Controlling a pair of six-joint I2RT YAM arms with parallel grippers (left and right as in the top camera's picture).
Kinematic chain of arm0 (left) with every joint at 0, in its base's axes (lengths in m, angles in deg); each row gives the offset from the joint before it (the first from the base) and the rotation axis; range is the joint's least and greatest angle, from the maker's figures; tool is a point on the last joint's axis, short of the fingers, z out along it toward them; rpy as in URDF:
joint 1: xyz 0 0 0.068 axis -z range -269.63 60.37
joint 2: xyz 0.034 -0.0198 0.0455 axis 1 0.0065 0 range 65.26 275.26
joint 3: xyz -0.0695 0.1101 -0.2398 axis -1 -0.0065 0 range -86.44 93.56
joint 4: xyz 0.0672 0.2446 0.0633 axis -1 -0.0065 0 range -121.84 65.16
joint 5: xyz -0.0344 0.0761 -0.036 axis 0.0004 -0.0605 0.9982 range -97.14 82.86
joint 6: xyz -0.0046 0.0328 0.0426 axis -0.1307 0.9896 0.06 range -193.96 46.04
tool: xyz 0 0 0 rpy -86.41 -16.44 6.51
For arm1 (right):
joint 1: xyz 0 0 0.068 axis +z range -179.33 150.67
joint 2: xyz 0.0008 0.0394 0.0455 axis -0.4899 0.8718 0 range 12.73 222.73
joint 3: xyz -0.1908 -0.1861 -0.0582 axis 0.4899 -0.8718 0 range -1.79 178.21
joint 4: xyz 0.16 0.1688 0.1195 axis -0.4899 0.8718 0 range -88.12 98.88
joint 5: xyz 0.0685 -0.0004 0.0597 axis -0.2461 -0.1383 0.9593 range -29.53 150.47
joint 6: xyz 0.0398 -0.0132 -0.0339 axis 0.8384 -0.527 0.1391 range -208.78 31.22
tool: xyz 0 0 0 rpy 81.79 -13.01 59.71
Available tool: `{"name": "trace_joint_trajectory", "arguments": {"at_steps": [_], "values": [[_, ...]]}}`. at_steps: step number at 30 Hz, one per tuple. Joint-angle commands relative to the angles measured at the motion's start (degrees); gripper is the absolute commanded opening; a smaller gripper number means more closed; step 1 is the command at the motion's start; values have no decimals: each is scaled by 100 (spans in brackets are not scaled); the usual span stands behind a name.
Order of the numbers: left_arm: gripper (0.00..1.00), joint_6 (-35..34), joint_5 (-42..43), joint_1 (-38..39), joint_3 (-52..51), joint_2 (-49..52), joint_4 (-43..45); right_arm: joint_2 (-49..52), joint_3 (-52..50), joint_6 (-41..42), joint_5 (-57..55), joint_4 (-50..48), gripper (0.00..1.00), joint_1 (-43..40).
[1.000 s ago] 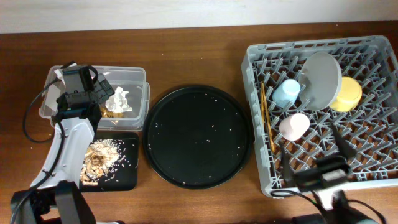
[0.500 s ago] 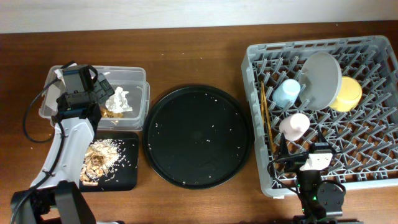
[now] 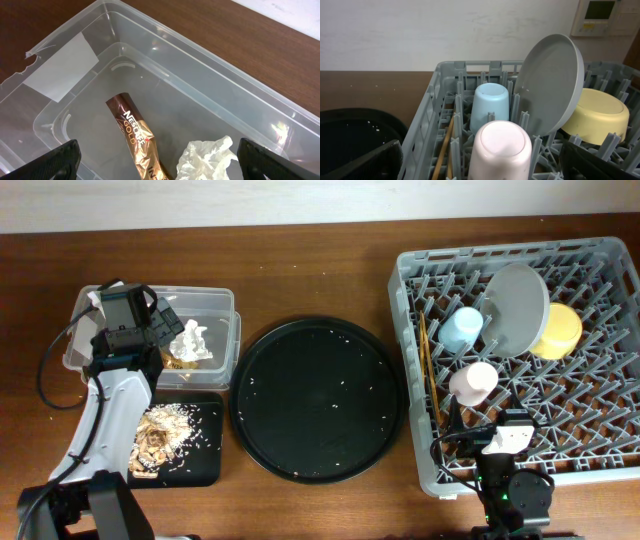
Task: Sort waste into correct bins and load items into the dishwasher rack
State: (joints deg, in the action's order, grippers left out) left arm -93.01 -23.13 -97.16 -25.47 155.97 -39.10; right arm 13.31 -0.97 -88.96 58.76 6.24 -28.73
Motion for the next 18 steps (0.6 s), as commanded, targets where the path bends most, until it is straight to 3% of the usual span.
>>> {"name": "trace_joint_trajectory", "arguments": {"at_steps": [1, 3, 5, 6, 12, 18], "values": [[99, 26, 59, 55, 20, -243, -343, -37, -50, 50, -90, 15, 98, -15], [99, 26, 59, 413, 20, -1132, -1172, -37, -50, 50, -90, 15, 98, -15], [99, 28, 61, 741, 13, -1810, -1528, -37, -50, 52, -90, 15, 98, -13], [99, 26, 59, 1056, 4, -2603, -1698, -37, -50, 50, -92, 15, 98, -13], [99, 28, -116, 1381, -238, -5331, -1801, -37, -50, 50, -90, 13, 98, -13], [100, 24, -103, 1377, -2949, -7934, -1856, -37, -50, 52, -90, 15, 98, -13]]}}
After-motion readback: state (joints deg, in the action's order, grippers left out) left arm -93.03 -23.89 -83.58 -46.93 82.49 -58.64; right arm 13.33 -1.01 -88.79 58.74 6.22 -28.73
